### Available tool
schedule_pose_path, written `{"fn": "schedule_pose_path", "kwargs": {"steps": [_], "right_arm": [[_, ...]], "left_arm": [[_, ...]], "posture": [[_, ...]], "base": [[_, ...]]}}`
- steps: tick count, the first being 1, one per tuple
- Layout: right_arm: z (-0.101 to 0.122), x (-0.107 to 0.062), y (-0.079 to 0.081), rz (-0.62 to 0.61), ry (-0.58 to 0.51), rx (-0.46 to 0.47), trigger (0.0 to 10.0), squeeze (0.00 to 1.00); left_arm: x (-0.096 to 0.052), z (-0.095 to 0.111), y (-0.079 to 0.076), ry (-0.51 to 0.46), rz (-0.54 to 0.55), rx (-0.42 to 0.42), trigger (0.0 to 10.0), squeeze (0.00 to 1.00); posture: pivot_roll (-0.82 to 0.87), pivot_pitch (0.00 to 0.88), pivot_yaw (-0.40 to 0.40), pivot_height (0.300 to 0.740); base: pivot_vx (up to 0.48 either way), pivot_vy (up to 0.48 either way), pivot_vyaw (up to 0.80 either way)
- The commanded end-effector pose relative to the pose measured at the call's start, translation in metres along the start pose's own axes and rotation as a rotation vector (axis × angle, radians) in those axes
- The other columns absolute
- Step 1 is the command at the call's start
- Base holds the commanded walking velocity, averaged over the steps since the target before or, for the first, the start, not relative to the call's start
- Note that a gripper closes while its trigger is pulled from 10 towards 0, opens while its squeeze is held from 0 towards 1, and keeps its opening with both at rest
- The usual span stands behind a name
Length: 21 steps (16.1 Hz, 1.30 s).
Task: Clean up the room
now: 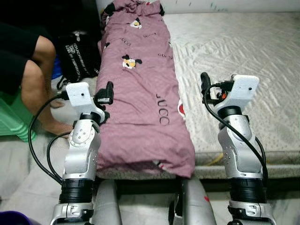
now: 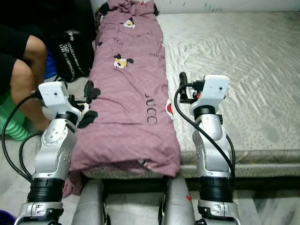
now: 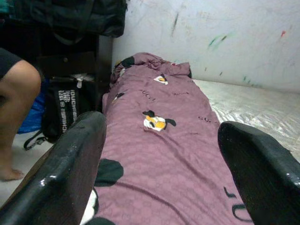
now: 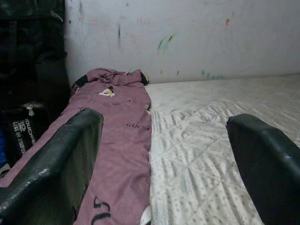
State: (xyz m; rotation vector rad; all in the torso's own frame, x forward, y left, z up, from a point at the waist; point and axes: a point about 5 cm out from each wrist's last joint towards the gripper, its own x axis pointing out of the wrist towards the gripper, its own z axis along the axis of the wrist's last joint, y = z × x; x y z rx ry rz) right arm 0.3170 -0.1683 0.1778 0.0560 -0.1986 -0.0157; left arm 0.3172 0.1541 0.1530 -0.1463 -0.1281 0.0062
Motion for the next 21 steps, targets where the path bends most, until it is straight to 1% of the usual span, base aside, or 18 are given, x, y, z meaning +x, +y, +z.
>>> {"fn": "schedule_pose_path", "kwargs": {"steps": [1,4,6,7,10,13,21], "right_arm": [[0.004,0.003,0.000,-0.007,-0.014,0.001,10.0,0.00],[0.003,0.003,-0.001,-0.017,-0.012,-0.005,10.0,0.00],[0.002,0.002,-0.004,-0.049,-0.018,-0.042,10.0,0.00],[0.000,0.001,-0.005,-0.068,-0.005,-0.065,10.0,0.00],[0.000,-0.001,-0.005,-0.058,-0.014,-0.059,10.0,0.00],[0.000,0.001,-0.008,-0.069,-0.016,-0.085,10.0,0.00],[-0.002,0.004,-0.011,-0.076,-0.014,-0.094,10.0,0.00]], "left_arm": [[0.003,0.003,0.001,-0.014,0.001,0.003,10.0,0.00],[0.004,0.003,0.001,-0.014,-0.002,0.004,10.0,0.00],[0.004,0.002,0.001,-0.012,-0.001,0.006,10.0,0.00],[0.004,0.002,0.001,-0.011,0.000,0.008,10.0,0.00],[0.004,0.002,0.001,-0.009,-0.002,0.010,10.0,0.00],[0.004,0.001,0.001,-0.009,-0.003,0.011,10.0,0.00],[0.005,0.000,0.000,-0.007,-0.006,0.014,10.0,0.00]], "posture": [[0.00,0.000,0.023,0.683],[-0.01,0.000,0.024,0.711],[-0.01,0.000,0.024,0.716],[-0.01,0.000,0.024,0.716],[-0.01,0.000,0.025,0.716],[-0.01,0.000,0.026,0.740],[0.00,0.000,0.021,0.740]], "base": [[0.000,0.000,0.00],[0.000,0.000,0.00],[0.000,0.000,0.00],[0.000,0.000,0.00],[0.000,0.000,0.00],[0.000,0.000,0.00],[0.000,0.000,0.00]]}}
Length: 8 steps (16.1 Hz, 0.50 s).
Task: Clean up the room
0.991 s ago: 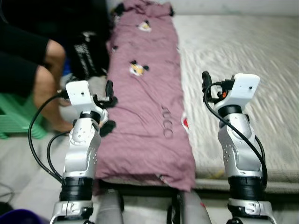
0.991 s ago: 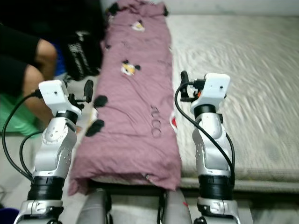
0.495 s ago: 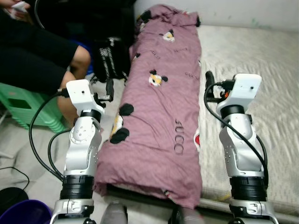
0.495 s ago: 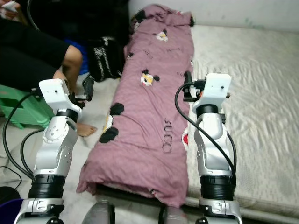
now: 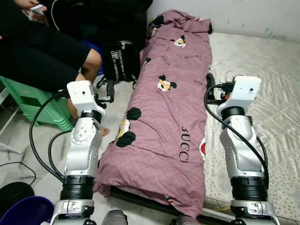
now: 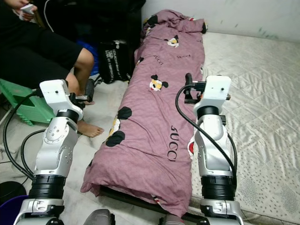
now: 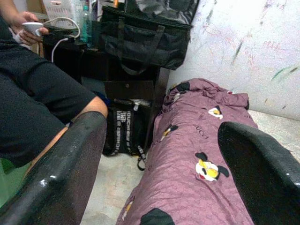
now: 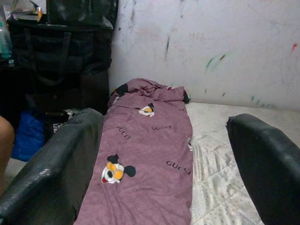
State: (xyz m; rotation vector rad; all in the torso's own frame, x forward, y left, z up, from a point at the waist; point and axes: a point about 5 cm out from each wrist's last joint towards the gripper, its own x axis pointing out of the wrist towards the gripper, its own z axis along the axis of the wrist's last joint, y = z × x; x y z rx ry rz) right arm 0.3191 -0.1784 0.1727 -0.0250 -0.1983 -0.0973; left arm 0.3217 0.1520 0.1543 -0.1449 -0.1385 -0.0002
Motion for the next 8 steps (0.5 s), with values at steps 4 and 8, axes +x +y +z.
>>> {"fn": "schedule_pose_path", "kwargs": {"steps": [4,8], "right_arm": [[0.0011,0.0016,0.0052,0.021,-0.011,-0.032,10.0,0.00],[-0.0005,0.0023,0.0021,0.024,-0.011,-0.056,10.0,0.00]], "left_arm": [[0.0000,-0.0011,0.0026,0.002,0.002,0.016,10.0,0.00],[0.0005,-0.0005,0.0017,-0.002,0.000,0.017,10.0,0.00]], "posture": [[0.00,0.000,0.018,0.740],[0.00,0.000,0.011,0.740]], "base": [[0.000,0.000,0.00],[0.000,0.000,0.80]]}}
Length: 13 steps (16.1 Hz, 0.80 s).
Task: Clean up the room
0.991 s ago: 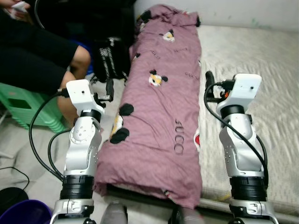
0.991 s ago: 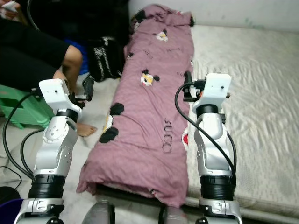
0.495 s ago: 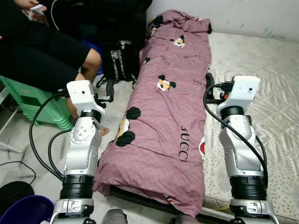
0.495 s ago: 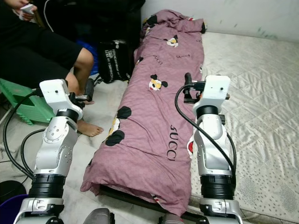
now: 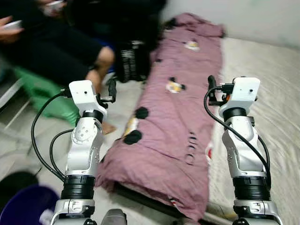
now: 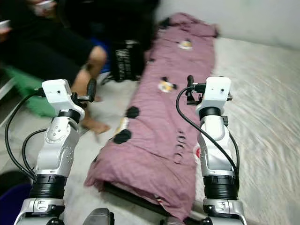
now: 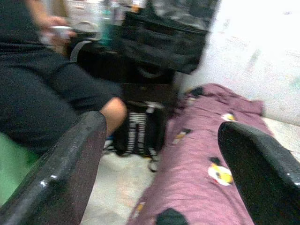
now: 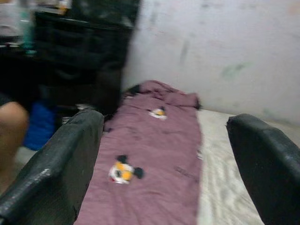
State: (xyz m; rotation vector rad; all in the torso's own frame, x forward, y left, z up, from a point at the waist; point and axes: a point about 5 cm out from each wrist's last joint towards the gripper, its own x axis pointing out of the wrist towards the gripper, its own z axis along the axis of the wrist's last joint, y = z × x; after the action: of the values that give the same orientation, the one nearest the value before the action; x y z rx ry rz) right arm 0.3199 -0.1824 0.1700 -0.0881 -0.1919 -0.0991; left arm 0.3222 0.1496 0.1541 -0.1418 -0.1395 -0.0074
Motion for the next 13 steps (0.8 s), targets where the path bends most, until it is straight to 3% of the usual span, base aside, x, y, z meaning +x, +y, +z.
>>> {"fn": "schedule_pose_path", "kwargs": {"steps": [1,13], "right_arm": [[0.0020,0.0017,0.0049,0.017,-0.012,0.002,10.0,0.00],[0.0052,0.0090,0.0019,0.019,-0.038,-0.032,10.0,0.00]], "left_arm": [[-0.0002,-0.0002,0.0041,-0.001,0.010,0.015,10.0,0.00],[0.0008,-0.0011,0.0028,-0.010,0.009,0.024,10.0,0.00]], "posture": [[0.00,0.000,0.011,0.740],[0.00,0.000,0.002,0.740]], "base": [[0.000,0.000,0.80],[0.000,0.000,0.79]]}}
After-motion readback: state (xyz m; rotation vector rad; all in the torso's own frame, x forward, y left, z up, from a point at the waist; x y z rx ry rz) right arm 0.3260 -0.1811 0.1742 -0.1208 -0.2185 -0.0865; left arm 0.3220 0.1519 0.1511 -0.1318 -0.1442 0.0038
